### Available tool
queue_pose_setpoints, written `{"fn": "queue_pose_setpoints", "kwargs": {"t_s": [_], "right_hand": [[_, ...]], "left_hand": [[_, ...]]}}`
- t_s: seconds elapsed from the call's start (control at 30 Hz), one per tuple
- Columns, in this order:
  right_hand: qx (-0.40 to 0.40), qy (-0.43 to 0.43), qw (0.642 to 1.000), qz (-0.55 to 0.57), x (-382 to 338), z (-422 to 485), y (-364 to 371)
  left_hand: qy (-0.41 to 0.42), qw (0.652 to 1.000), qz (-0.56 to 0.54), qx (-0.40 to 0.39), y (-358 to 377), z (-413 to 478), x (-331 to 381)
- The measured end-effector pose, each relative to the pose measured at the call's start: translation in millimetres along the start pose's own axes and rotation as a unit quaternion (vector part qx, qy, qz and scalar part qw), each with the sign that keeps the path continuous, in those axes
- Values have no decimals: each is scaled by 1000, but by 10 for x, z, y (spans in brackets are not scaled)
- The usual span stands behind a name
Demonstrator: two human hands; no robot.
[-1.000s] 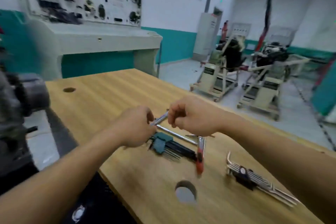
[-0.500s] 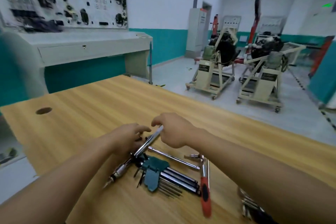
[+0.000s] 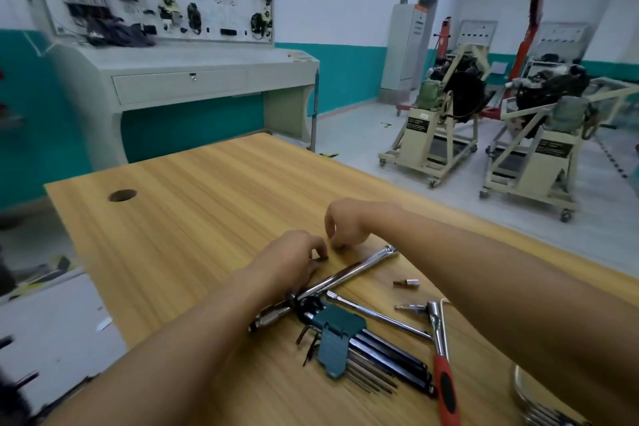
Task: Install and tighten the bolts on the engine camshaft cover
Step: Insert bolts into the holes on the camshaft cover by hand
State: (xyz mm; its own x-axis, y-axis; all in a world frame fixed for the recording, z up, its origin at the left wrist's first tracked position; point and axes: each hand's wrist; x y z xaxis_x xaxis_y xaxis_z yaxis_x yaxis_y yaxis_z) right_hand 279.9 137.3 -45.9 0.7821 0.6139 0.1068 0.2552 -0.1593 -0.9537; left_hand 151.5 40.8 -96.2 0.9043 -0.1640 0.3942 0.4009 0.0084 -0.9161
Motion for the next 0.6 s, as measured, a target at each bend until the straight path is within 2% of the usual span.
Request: {"fn": "queue_pose_setpoints", "kwargs": {"t_s": [0.17, 0.33, 0.47, 0.6], "right_hand": [[57, -17, 995, 85, 27, -97, 67], [182, -24, 961, 207, -89, -385, -249], [294, -89, 898, 315, -506, -715, -750], [381, -193, 800, 421, -1198, -1103, -1329]], "left_hand": [[-42, 998, 7, 42, -36, -155, -63], [-130, 978, -103, 124, -337, -411, -100], [-150, 953, -180, 192, -966, -735, 37], [-134, 901, -286, 297, -1813, -1373, 207]]}}
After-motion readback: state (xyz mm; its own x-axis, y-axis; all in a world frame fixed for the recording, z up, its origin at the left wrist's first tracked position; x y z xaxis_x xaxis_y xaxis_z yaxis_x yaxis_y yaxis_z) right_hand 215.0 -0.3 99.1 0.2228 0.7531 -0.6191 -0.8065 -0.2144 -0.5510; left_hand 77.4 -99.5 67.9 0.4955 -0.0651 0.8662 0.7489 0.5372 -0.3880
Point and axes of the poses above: each hand's wrist, its own z-axis towards the middle knuckle, its own y-axis out of the palm, x = y × z, and after that the axes turned 3 degrees about -z, right-handed
